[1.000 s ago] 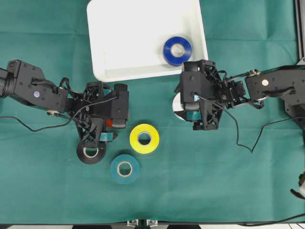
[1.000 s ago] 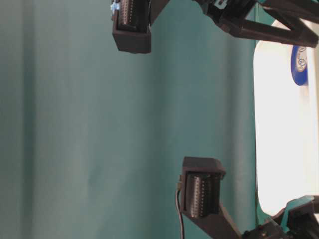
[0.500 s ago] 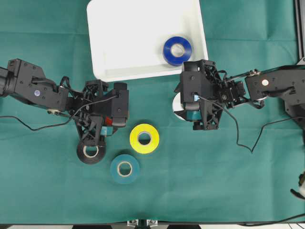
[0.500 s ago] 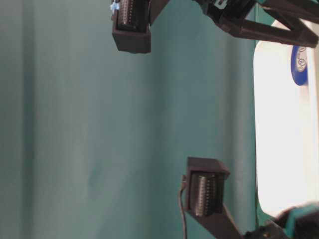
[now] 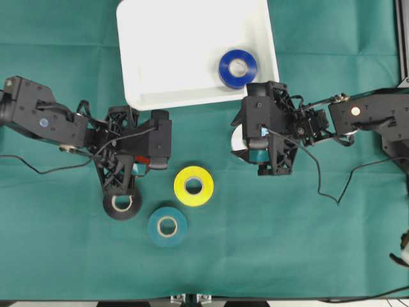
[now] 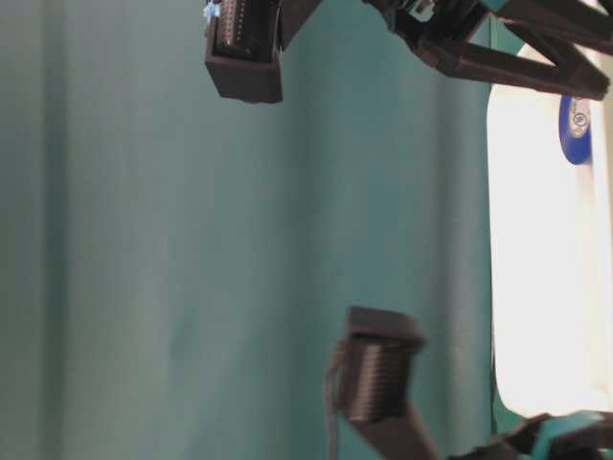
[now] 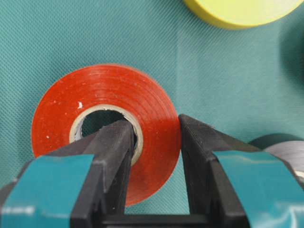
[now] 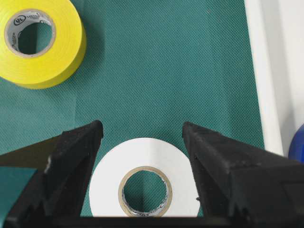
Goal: Put the tape alternately from left to right into the white case.
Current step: 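Move the left gripper over the red tape roll and grasp it, then carry the red roll with the left gripper into the tray beside blue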
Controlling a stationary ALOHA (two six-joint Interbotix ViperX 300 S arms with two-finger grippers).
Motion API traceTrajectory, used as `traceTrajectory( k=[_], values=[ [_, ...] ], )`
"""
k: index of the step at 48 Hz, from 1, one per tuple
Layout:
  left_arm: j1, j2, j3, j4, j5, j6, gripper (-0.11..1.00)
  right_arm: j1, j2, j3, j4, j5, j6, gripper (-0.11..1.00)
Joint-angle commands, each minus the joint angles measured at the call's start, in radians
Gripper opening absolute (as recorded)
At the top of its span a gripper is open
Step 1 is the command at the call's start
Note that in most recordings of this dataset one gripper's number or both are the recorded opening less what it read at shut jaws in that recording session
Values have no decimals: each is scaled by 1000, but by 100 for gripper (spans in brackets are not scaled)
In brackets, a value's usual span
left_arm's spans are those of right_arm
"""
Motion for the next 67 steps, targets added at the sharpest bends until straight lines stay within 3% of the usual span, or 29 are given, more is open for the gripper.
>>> traceTrajectory(
  k=[1, 18, 30, 53, 67],
  values=[
    [-11, -69, -9, 2, -3, 0, -3, 3, -14, -9, 0, -9, 2, 75],
    [-34, -172, -5, 2, -2, 3, -3, 3, -12, -11, -2, -8, 2, 75],
    [8, -172, -12, 3, -2, 23, -3, 2, -12, -12, 0, -9, 2, 75],
    [198, -100, -80, 3, -124, 328, -3, 3, -12, -12, -2, -9, 2, 75],
    [279, 11, -141, 3, -202, 416, -3, 3, -12, -9, -2, -34, 2, 75]
  ],
)
